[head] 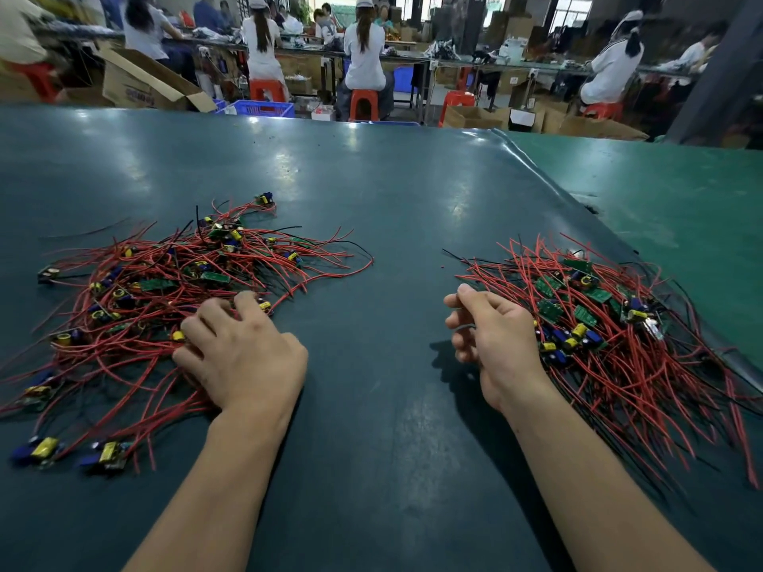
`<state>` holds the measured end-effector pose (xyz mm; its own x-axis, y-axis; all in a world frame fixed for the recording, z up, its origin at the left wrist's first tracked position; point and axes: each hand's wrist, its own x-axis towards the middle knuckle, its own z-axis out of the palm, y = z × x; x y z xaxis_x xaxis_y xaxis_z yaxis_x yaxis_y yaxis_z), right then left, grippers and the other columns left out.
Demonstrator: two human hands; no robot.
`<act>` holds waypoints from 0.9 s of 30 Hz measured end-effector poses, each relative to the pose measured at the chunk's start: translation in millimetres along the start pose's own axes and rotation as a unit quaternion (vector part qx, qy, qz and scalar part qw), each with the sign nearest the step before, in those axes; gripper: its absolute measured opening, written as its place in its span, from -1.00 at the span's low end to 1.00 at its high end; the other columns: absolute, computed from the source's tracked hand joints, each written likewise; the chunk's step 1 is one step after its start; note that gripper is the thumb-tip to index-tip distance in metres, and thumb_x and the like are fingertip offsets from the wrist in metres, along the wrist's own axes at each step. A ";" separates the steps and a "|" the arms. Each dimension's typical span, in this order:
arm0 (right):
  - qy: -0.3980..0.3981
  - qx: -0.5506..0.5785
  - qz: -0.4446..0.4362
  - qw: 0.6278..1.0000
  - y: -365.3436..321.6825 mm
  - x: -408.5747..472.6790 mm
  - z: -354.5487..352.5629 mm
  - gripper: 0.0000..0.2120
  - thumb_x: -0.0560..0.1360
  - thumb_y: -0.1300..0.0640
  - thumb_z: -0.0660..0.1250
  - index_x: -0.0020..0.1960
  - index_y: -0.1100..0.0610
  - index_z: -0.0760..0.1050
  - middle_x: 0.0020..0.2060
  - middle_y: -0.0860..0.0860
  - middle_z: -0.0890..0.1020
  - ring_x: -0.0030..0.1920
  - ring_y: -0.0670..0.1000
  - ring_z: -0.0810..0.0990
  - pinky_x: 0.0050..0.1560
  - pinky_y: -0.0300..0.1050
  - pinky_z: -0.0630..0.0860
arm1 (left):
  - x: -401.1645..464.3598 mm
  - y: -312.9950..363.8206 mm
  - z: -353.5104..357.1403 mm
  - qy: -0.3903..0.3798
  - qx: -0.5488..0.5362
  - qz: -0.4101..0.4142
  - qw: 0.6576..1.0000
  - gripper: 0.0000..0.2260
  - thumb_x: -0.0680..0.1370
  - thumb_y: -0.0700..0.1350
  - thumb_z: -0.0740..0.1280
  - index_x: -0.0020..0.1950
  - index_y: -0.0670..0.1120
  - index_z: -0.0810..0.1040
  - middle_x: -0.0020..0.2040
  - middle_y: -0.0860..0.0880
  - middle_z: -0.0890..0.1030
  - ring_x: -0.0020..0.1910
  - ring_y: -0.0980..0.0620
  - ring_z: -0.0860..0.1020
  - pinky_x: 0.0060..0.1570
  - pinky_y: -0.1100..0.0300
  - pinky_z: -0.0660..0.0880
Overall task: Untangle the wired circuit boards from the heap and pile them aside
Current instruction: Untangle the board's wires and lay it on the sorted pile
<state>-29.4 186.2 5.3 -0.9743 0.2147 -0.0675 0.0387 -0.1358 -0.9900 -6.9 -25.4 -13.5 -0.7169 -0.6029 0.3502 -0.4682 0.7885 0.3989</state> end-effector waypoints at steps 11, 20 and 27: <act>-0.003 -0.006 0.005 1.000 1.8 1.7 0.1 -0.73 0.60 0.07 0.31 -0.24 0.12 0.58 -0.50 -0.05 0.56 -0.57 -0.10 0.40 -0.59 -0.30 0.27 | -0.5 5.1 -2.1 0.044 -0.291 0.174 0.940 -0.49 0.35 -0.50 0.26 0.27 -0.21 0.53 0.24 -0.20 0.46 0.24 -0.14 0.44 0.23 0.28 0.31; -0.009 -0.003 0.009 1.000 1.7 1.6 -2.3 -0.74 0.60 0.07 0.31 -0.23 0.13 0.58 -0.49 -0.05 0.56 -0.56 -0.10 0.41 -0.59 -0.29 0.27 | 1.5 -0.3 3.6 0.015 -0.073 0.121 0.990 -0.47 0.41 -0.11 0.46 0.36 -0.01 0.46 0.26 -0.11 0.49 0.23 -0.21 0.34 0.13 -0.11 0.32; -0.027 -0.032 0.003 0.999 1.9 1.9 -2.0 -0.75 0.60 0.07 0.31 -0.20 0.15 0.59 -0.46 -0.04 0.58 -0.55 -0.10 0.42 -0.57 -0.29 0.29 | 2.3 4.2 5.3 0.049 -0.160 0.195 0.966 -0.78 0.45 -0.21 0.47 0.09 -0.07 0.65 -0.02 -0.03 0.69 0.04 -0.18 0.49 0.05 -0.05 0.31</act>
<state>-30.7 188.2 3.0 -0.9844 0.1615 -0.0692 0.0578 -0.0742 -0.9956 -13.3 -22.9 -15.6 -0.7473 -0.2883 0.5987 0.0230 0.8892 0.4569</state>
